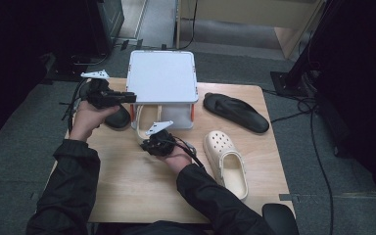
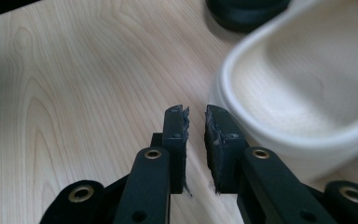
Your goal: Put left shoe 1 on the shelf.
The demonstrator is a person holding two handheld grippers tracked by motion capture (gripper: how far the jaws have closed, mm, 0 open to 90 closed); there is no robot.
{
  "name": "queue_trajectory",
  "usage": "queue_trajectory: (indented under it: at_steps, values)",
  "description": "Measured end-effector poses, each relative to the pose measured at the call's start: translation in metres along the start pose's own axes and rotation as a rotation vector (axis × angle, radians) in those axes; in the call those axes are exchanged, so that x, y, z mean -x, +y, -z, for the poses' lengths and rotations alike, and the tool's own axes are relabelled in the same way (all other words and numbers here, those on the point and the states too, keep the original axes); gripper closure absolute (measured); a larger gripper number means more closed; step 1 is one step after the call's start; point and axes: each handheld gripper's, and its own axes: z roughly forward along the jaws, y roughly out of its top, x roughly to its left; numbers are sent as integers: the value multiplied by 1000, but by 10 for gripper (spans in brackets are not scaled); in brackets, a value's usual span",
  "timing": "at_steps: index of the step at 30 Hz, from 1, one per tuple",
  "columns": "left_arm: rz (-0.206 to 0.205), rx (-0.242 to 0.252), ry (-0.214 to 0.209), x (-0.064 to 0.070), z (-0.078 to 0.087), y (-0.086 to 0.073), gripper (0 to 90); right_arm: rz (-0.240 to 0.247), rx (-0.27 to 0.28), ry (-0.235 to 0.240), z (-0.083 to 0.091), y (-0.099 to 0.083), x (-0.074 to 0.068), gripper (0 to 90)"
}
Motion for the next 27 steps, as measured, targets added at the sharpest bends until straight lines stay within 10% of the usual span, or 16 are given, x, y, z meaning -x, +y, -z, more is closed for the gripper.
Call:
queue_trajectory:
  at_steps: [16, 27]
  values:
    - [5, 5, -3, 0, 0, 0, 745, 57, 34, -31, -10, 12, 13, 804]
    - [-4, 2, 13, 1, 1, 0, 747, -6, 59, -19, -21, 21, 27, 768]
